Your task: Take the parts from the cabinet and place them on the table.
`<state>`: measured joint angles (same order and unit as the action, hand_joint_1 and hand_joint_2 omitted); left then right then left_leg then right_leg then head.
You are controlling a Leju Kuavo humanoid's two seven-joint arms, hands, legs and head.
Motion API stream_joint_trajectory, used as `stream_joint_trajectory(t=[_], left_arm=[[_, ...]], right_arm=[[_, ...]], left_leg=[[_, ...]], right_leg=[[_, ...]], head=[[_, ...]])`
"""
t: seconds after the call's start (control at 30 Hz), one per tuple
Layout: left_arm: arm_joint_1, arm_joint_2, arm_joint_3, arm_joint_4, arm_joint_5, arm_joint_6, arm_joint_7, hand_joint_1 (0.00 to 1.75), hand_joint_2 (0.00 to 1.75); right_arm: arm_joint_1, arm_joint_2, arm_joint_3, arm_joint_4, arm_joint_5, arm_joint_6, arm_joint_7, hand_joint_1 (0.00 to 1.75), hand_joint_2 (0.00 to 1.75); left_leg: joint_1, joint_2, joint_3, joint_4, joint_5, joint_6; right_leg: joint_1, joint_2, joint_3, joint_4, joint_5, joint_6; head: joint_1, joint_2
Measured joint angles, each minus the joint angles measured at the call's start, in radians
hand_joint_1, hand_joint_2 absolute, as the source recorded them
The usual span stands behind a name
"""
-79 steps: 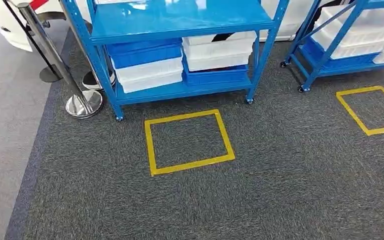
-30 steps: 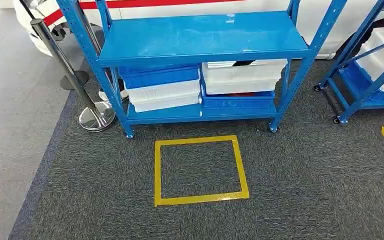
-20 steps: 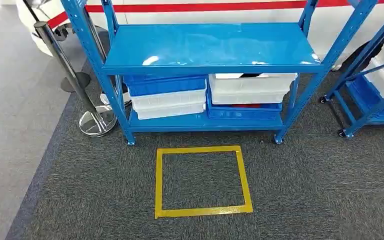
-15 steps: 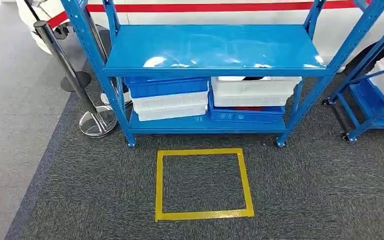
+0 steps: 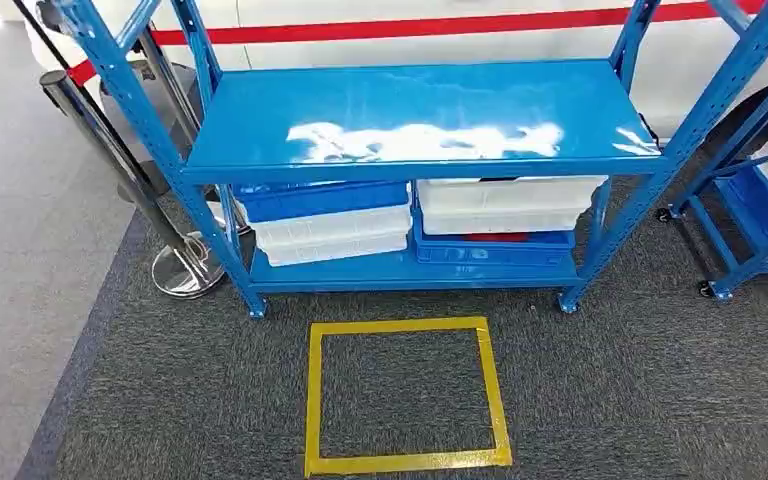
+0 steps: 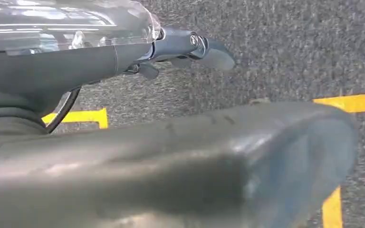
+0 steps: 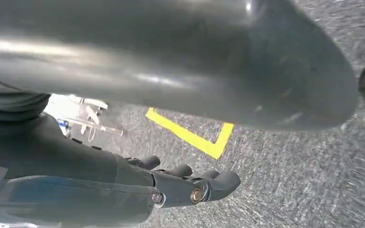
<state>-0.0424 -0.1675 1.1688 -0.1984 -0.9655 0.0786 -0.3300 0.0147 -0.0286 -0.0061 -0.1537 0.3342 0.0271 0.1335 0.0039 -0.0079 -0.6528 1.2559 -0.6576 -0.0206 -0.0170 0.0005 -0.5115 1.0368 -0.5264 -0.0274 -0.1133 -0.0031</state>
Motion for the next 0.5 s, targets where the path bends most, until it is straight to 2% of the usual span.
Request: stream_joint_trajectory(t=[0.03,0.07,0.1,0.13,0.17,0.2,0.23,0.27,0.3,0.33,0.37,0.4,0.43,0.47,0.5], left_arm=[[0.0,0.0,0.0,0.0,0.0,0.0,0.0,0.0,0.0],[0.001,0.0,0.0,0.0,0.001,0.0,0.0,0.0,0.0],[0.004,0.0,0.0,0.0,0.002,0.001,0.0,0.0,0.0],[0.004,0.002,0.0,0.0,0.002,0.002,0.001,0.0,0.0],[0.005,0.002,0.0,0.0,0.002,0.003,0.002,0.0,0.0],[0.006,0.002,0.0,0.0,0.002,0.003,0.002,0.0,0.0],[0.005,0.001,0.0,0.0,0.002,0.003,0.002,0.0,0.0],[0.004,0.0,0.0,0.0,0.002,0.003,0.0,0.0,0.0],[0.001,-0.001,0.0,0.0,0.002,0.002,-0.002,0.0,0.0],[0.001,0.0,0.0,0.0,0.002,0.002,-0.002,0.0,0.0],[-0.001,0.0,0.0,0.0,0.002,0.003,-0.003,0.0,0.0],[-0.002,0.0,0.0,0.0,0.003,0.003,-0.004,0.0,0.0],[0.0,0.0,0.0,0.0,0.004,0.003,-0.004,0.0,0.0],[0.001,0.0,0.0,0.0,0.004,0.002,-0.004,0.0,0.0],[0.003,0.0,0.0,0.0,0.005,0.002,-0.004,0.0,0.0]], right_arm=[[0.0,0.0,0.0,0.0,0.0,0.0,0.0,0.0,0.0],[0.001,0.0,0.0,0.0,0.0,0.0,0.0,0.0,0.0],[0.006,0.0,0.0,0.001,0.0,0.0,0.0,0.0,0.0],[0.0,0.0,0.0,0.001,0.0,0.0,0.0,0.0,0.0],[-0.004,0.0,0.0,0.0,0.0,0.0,0.0,0.0,0.0],[-0.004,0.0,0.0,0.0,0.0,0.0,0.0,0.0,0.0],[-0.005,0.0,0.0,0.0,0.0,0.0,0.0,0.0,0.0],[-0.007,0.0,0.0,-0.001,0.0,-0.002,0.0,0.0,0.0],[-0.008,0.001,0.0,-0.001,0.0,-0.002,0.0,0.0,0.0],[-0.009,0.001,0.0,-0.002,0.0,-0.002,0.0,0.0,0.0],[-0.011,0.0,0.0,-0.002,0.0,-0.002,-0.001,0.0,0.0],[-0.01,0.0,0.0,-0.002,0.0,-0.003,-0.001,0.0,0.0],[-0.009,0.0,-0.001,-0.002,0.0,-0.003,-0.001,0.0,0.0],[-0.008,-0.001,-0.001,-0.002,0.0,-0.004,-0.001,0.0,0.0],[-0.005,-0.001,-0.001,-0.002,0.0,-0.005,-0.001,0.0,0.0]], left_leg=[[0.0,0.0,0.007,-0.066,0.054,0.005],[-0.002,0.002,0.015,-0.138,0.137,0.014],[-0.005,0.008,0.009,-0.196,0.245,0.026],[-0.014,0.009,0.007,-0.192,0.224,0.028],[-0.016,0.006,0.021,-0.192,0.22,0.034],[-0.016,0.005,0.022,-0.201,0.219,0.042],[-0.015,0.002,0.042,-0.208,0.212,0.05],[-0.01,0.0,0.063,-0.224,0.212,0.055],[-0.01,0.0,0.077,-0.23,0.209,0.06],[-0.01,0.0,0.083,-0.232,0.202,0.068],[-0.01,0.0,0.089,-0.232,0.195,0.07],[-0.01,0.0,0.096,-0.232,0.186,0.071],[-0.011,-0.001,0.107,-0.232,0.176,0.071],[-0.011,-0.004,0.119,-0.232,0.166,0.07],[-0.01,-0.007,0.135,-0.232,0.154,0.068]], right_leg=[[0.001,-0.001,0.02,0.0,-0.014,0.002],[0.002,-0.002,0.035,-0.001,-0.027,0.004],[0.002,-0.003,0.041,-0.002,-0.038,0.006],[0.005,0.001,0.05,-0.001,-0.045,0.015],[0.004,0.002,0.053,-0.004,-0.054,0.026],[0.003,0.001,0.067,0.006,-0.05,0.031],[0.003,0.0,0.07,0.016,-0.036,0.041],[0.0,0.0,0.059,0.047,-0.033,0.044],[-0.001,0.0,0.036,0.095,-0.027,0.048],[-0.001,0.0,-0.005,0.152,-0.04,0.049],[-0.001,0.0,-0.051,0.211,-0.07,0.051],[-0.001,0.0,-0.097,0.262,-0.112,0.056],[-0.001,0.0,-0.132,0.29,-0.143,0.059],[-0.001,0.0,-0.151,0.287,-0.149,0.059],[-0.002,0.0,-0.155,0.25,-0.126,0.06]], head=[[0.0,0.0],[0.0,0.0],[0.0,0.0],[0.0,0.0],[0.0,0.0],[0.0,0.0],[0.0,0.0],[0.0,0.0],[0.0,0.0],[0.0,0.0],[0.0,0.0],[0.0,0.0],[0.0,0.0],[0.0,0.0],[0.0,0.0]])
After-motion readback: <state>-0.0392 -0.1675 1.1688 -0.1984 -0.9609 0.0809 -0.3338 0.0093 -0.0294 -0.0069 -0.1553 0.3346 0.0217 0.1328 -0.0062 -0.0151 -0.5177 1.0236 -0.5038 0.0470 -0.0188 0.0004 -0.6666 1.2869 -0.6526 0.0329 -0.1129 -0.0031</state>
